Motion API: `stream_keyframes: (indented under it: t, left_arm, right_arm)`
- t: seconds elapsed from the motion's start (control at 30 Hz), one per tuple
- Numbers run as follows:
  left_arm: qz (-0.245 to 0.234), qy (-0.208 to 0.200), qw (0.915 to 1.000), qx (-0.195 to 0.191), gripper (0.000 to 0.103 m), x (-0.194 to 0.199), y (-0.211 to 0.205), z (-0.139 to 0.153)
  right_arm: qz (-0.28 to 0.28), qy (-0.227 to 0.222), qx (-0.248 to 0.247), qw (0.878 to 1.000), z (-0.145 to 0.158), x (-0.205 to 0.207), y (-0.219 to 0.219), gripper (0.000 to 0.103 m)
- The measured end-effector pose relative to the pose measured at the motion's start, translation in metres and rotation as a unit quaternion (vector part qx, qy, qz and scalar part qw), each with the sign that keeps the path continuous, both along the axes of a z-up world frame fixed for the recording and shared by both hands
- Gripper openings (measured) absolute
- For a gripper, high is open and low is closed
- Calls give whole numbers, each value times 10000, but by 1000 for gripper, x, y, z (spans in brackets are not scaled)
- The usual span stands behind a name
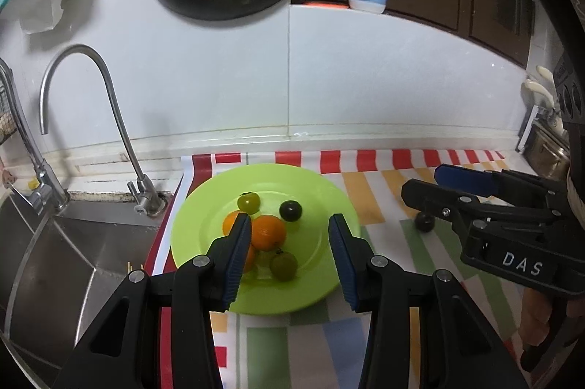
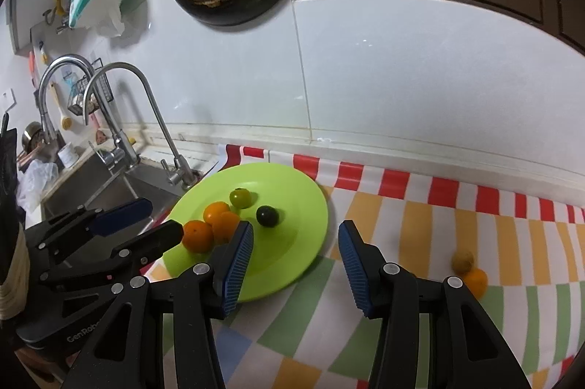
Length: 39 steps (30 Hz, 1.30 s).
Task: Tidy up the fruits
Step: 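Move the left tool to the second dark plum while the right tool approaches a small orange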
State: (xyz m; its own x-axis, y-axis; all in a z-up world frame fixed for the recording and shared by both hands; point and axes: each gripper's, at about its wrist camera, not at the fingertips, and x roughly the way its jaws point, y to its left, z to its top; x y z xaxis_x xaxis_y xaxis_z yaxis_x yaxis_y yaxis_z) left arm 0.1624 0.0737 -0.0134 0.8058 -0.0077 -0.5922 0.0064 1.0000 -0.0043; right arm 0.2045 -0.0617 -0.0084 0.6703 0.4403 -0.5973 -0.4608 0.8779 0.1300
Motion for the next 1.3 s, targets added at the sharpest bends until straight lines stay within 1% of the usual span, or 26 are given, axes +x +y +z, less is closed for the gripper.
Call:
stream_keyframes:
  t: [0.17, 0.4, 0.53, 0.6, 0.63, 0.8, 0.97, 1.1, 1.3]
  left_arm:
    - [-29, -104, 9999, -52, 43, -13, -11, 11]
    - [-132, -88, 9998, -91, 43, -31, -29, 19]
    - [-242, -114, 9995, -149, 51, -39, -43, 23]
    - [-244, -164, 9995, -95, 54, -42, -49, 25]
    - [-257, -209, 9994, -56, 60, -44, -53, 27]
    - [-395, -292, 9988, 14, 65, -44, -69, 29]
    - [-540, -317, 9980, -19, 67, -42, -84, 29]
    - [-688, -254, 9973, -74, 68, -35, -96, 28]
    - [-930, -221, 9954, 12, 68, -23, -113, 28]
  right_arm:
    - [-85, -49, 61, 9999, 8, -18, -12, 49]
    - [-287, -192, 58, 9994, 19, -43, -32, 49]
    - [-391, -255, 38, 9989, 25, -54, -48, 49]
    - [-453, -292, 18, 9985, 27, -58, -55, 49]
    - [-482, -310, 7, 9984, 28, -61, -59, 49]
    - [-679, -376, -54, 9970, 31, -71, -78, 49]
    - [-851, -387, -117, 9956, 32, -73, -94, 49]
    - [-950, -374, -189, 9946, 32, -71, -104, 49]
    - [-1049, -359, -308, 9934, 32, -62, -117, 49]
